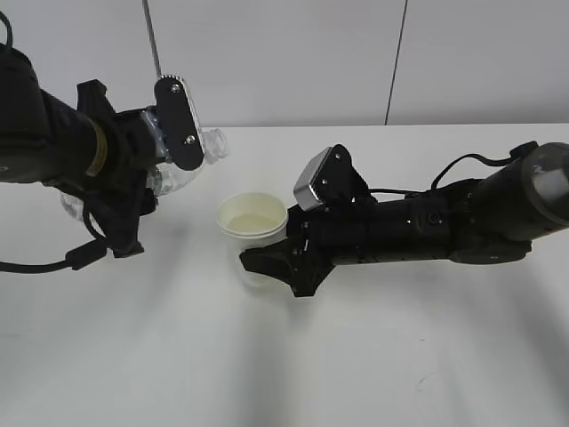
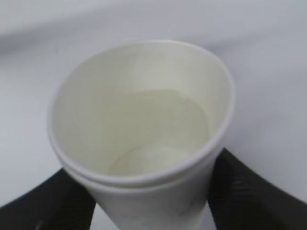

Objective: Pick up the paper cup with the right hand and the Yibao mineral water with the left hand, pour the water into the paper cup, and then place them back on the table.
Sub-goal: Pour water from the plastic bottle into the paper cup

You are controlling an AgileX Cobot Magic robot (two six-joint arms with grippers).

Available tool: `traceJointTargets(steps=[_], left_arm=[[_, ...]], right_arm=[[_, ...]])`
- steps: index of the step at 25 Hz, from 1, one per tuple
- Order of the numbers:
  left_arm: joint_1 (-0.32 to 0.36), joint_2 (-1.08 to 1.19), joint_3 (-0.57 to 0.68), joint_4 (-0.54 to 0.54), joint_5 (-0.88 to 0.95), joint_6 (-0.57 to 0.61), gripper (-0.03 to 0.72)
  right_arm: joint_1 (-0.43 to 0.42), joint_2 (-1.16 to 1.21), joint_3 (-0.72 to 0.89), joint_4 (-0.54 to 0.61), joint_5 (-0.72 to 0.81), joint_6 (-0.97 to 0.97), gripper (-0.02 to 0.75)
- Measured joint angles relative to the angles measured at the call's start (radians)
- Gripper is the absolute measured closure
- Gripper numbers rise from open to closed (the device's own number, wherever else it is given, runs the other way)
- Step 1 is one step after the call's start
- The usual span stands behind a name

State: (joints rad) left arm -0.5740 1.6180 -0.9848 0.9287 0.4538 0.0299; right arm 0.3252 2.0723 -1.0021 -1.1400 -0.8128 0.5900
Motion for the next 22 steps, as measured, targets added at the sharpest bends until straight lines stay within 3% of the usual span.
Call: traceJointTargets(steps=[7,12,22], left_arm=[[0.0,0.0,0.0,-0.103,-0.048,-0.092,0.344],[0.002,0.0,-0.001,-0.121,-0.078,-0.188,0.344],[0.073,0.0,-0.002,-0.191,-0.156,-0.289,0.366]], right_arm=[[0.0,0.0,0.0,0.017,0.0,0.0,0.232],[0.0,0.0,0.0,0.036,0.0,0.0,0.232],[-0.006,0.0,0.0,0.039,0.0,0.0,0.232]])
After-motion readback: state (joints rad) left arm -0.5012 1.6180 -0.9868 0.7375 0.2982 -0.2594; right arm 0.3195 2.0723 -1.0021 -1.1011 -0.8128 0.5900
